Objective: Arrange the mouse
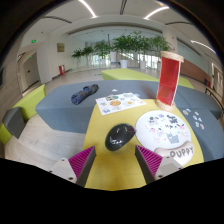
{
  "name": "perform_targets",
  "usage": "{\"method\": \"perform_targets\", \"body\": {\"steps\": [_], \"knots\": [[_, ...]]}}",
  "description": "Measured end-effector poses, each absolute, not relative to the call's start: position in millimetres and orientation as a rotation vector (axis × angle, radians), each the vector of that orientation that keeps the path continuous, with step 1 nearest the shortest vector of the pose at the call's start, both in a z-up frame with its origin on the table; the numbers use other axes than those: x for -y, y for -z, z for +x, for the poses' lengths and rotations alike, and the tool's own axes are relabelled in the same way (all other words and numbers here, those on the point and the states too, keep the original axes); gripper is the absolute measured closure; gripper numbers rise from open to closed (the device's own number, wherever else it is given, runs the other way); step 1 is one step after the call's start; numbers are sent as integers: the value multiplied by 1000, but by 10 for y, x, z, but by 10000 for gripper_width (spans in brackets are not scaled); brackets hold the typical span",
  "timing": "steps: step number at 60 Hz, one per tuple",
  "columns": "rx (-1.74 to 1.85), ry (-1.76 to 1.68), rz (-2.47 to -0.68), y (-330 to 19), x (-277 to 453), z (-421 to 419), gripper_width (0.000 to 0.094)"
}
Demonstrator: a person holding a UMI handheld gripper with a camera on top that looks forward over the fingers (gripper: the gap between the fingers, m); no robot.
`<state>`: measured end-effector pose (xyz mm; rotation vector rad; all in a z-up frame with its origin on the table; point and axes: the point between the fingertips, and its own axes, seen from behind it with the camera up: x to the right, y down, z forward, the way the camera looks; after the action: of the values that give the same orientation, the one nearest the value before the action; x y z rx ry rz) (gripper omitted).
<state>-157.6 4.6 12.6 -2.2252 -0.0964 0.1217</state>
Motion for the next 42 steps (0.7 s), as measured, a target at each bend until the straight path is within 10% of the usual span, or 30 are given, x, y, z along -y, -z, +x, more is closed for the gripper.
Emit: {"method": "perform_targets", "body": {"steps": [20, 25, 26, 36, 42], "knots": [[119, -93, -2243, 83, -855, -1713, 125], [148, -65, -2236, 145, -978, -1752, 248], [161, -65, -2230, 152, -989, -1772, 389], [219, -106, -2228, 87, -907, -1873, 492], [229, -156, -2098, -577, -950, -1749, 522]]}}
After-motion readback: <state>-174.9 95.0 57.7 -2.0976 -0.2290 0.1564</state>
